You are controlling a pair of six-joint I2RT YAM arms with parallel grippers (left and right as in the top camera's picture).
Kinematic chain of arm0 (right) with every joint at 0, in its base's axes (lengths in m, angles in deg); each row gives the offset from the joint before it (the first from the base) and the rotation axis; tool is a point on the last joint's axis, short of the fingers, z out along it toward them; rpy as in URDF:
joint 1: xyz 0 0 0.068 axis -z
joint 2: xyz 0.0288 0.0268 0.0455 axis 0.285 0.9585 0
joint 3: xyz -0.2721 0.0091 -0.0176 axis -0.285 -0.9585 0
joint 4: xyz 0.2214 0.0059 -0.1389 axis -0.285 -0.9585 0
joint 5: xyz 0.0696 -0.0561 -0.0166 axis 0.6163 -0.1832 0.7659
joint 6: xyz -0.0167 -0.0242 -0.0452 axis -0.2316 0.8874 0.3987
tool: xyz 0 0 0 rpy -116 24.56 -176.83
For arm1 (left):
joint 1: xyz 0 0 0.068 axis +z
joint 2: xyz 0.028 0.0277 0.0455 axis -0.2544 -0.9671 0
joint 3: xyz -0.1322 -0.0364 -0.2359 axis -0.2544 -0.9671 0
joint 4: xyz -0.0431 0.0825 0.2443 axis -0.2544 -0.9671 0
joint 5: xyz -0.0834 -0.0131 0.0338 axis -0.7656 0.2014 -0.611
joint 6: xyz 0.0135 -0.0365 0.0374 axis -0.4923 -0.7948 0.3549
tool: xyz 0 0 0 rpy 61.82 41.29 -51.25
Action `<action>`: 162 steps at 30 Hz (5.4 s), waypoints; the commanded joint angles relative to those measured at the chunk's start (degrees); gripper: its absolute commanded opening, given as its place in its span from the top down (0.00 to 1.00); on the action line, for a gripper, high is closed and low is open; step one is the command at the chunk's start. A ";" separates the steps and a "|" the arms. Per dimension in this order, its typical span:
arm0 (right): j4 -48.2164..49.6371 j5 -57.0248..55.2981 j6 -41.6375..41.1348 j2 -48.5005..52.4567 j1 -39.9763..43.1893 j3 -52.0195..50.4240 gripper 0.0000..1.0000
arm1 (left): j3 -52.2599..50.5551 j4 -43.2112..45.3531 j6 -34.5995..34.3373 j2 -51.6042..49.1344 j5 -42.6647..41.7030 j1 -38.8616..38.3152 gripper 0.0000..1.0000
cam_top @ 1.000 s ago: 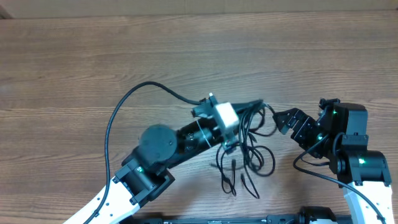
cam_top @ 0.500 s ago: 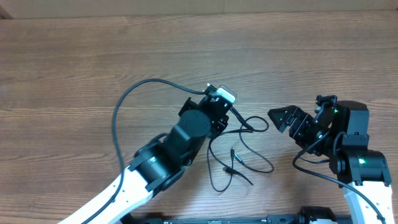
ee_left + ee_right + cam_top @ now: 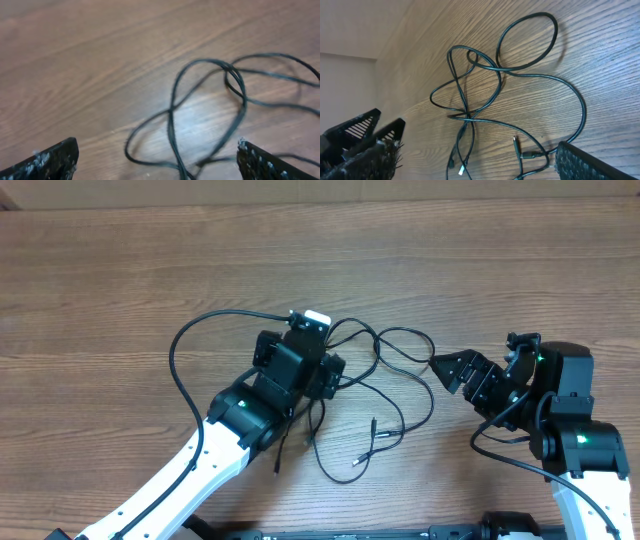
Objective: Untangle cables
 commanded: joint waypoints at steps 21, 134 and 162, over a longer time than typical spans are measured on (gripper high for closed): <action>0.17 0.31 11.47 2.82 -0.17 1.25 0.00 | 0.63 -10.82 -1.92 -0.35 -27.74 20.39 0.00; -40.04 -61.24 16.76 53.24 -12.63 119.82 0.96 | 0.63 -10.93 -2.82 -0.35 -27.61 21.31 0.00; -46.31 -40.68 6.80 53.44 50.58 103.89 0.96 | 0.63 -10.95 -2.80 -0.35 -27.61 21.29 0.00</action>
